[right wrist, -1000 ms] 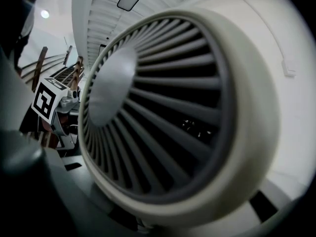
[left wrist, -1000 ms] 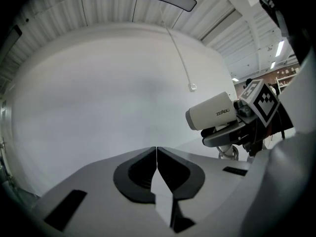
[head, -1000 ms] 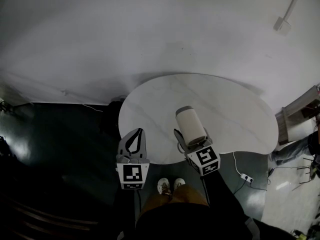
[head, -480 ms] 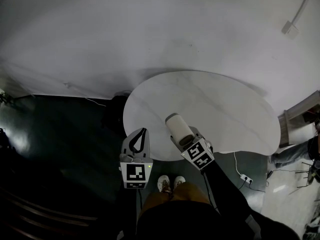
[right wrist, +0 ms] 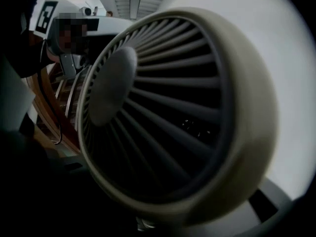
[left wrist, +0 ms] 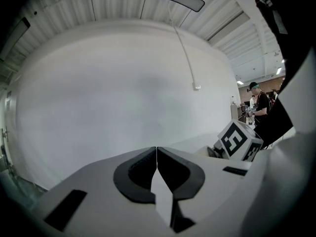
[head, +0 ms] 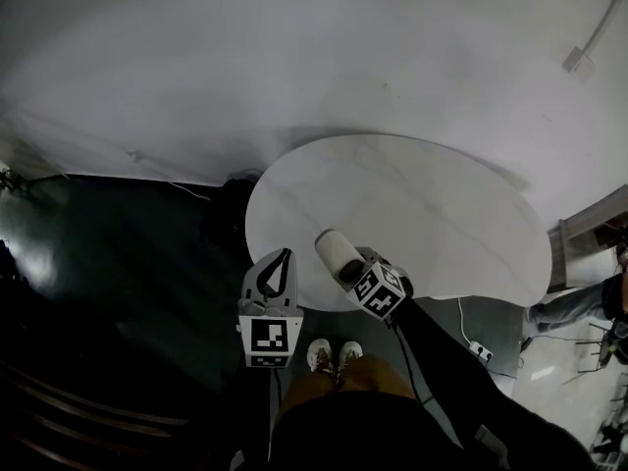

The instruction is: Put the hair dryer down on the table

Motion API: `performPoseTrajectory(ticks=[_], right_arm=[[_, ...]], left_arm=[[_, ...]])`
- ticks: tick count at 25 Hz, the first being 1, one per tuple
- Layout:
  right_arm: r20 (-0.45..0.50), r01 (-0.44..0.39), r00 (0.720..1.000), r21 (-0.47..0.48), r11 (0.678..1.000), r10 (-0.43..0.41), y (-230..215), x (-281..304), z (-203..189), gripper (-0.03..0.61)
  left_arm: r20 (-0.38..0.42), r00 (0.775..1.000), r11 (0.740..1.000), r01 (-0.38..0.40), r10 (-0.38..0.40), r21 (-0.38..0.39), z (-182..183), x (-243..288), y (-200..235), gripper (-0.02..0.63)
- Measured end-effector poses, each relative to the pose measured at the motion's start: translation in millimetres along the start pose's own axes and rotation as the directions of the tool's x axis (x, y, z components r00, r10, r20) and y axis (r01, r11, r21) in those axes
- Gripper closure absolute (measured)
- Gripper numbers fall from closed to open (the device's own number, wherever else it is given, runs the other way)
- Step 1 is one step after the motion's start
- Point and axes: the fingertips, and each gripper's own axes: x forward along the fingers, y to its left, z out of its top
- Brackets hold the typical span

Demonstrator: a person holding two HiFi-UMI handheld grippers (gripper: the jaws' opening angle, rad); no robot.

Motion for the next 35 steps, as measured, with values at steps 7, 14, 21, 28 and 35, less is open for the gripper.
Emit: performPoseTrajectory(ticks=[7, 14, 21, 28, 35], right_arm=[[-0.186, -0.055, 0.982, -0.199, 0.978, 0.018, 10.9, 31.4, -30.2, 0.383], [-0.334, -0.121, 0.942, -0.263, 0.957, 0.027, 17.7, 55.4, -55.5, 0.38], [-0.382, -0.086, 0.924, -0.287, 0.954, -0.032, 16.0, 71.3, -64.4, 0.376], [-0.414, -0.136, 0.91, -0.243, 0.96, 0.024, 21.1, 74.8, -65.2, 0.347], [-0.429, -0.161, 0.902, -0.225, 0.961, 0.051, 23.5, 75.6, -69.6, 0.33]], left_arm=[[-0.011, 1.0, 1.0, -0.004, 0.004, -0.016, -8.9, -1.9, 3.6, 0.595], [-0.018, 1.0, 1.0, 0.004, -0.005, -0.03, -14.4, -0.5, 0.8, 0.595], [-0.026, 1.0, 0.998, 0.005, -0.007, -0.061, -21.6, -0.9, 9.0, 0.596], [-0.019, 1.0, 0.997, 0.002, -0.004, -0.077, -16.1, -0.1, 16.4, 0.595], [-0.02, 1.0, 0.997, 0.015, -0.016, -0.081, -15.9, 6.6, 18.8, 0.595]])
